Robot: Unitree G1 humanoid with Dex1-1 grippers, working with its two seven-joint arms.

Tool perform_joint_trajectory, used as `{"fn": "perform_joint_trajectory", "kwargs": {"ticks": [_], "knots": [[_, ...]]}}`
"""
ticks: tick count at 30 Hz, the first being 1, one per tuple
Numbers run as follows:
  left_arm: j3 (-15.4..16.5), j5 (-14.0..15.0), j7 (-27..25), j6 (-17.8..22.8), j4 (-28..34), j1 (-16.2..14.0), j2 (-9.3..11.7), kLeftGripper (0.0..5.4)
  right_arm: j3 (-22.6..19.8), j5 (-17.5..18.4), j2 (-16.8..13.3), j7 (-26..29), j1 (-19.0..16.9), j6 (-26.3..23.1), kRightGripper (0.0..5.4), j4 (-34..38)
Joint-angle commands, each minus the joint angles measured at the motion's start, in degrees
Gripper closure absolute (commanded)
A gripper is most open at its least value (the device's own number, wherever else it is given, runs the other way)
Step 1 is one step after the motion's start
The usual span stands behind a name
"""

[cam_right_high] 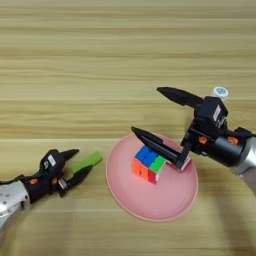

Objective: Move the objects on the table

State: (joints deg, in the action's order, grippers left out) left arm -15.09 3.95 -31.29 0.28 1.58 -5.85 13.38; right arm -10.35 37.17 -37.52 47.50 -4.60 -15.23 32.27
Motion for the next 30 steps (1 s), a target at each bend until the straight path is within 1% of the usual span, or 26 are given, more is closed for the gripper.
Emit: {"fn": "perform_joint_trajectory", "kwargs": {"ticks": [1,3,4,5,6,7,9,10,15,23,26,30], "knots": [[2.8,1.6,2.0,-1.2,-0.5,1.8,-1.5,1.94,-0.6,-0.3,1.2,-1.4,2.0,0.9,0.0,-0.6],[3.5,2.2,2.2,-2.1,-0.4,2.0,-1.9,1.86,-0.9,-0.1,1.9,-2.3,2.6,1.1,0.0,-0.8],[3.8,2.5,2.1,-3.1,0.1,2.0,-2.1,1.68,-1.2,0.0,2.4,-2.9,3.0,1.2,0.0,-1.1],[4.1,3.0,2.0,-3.9,0.7,1.9,-2.4,1.68,-1.5,0.1,2.9,-3.6,3.5,1.4,0.0,-1.5],[4.4,3.6,2.0,-4.4,1.2,1.9,-2.7,1.5,-1.9,0.1,3.4,-4.3,4.1,1.5,0.0,-1.8],[4.7,4.1,2.0,-4.9,1.7,2.0,-3.0,1.48,-2.2,0.1,3.8,-5.0,4.6,1.6,0.0,-2.2],[5.4,5.1,2.3,-5.7,2.1,2.3,-3.5,1.24,-2.9,0.1,4.4,-6.2,5.7,1.8,0.0,-3.0],[5.8,5.5,2.4,-6.0,2.3,2.5,-3.8,1.24,-3.2,0.0,4.8,-6.9,6.2,1.9,0.0,-3.3],[7.3,6.3,3.3,-7.9,2.2,2.9,-4.5,0.8,-4.4,-0.3,6.0,-9.7,8.2,2.0,0.0,-4.9],[11.0,6.1,6.7,-9.1,0.7,4.7,-5.5,0.02,-5.7,-3.3,5.4,-11.6,8.7,2.3,0.0,-9.7],[12.5,5.6,8.3,-9.7,-0.1,5.7,-5.7,0.02,-6.5,-5.2,4.9,-12.4,9.1,2.4,0.0,-12.8],[13.2,6.0,9.0,-10.0,-1.4,6.5,-6.3,0.02,-7.2,-7.4,4.5,-12.7,10.0,3.3,0.0,-16.0]]}}
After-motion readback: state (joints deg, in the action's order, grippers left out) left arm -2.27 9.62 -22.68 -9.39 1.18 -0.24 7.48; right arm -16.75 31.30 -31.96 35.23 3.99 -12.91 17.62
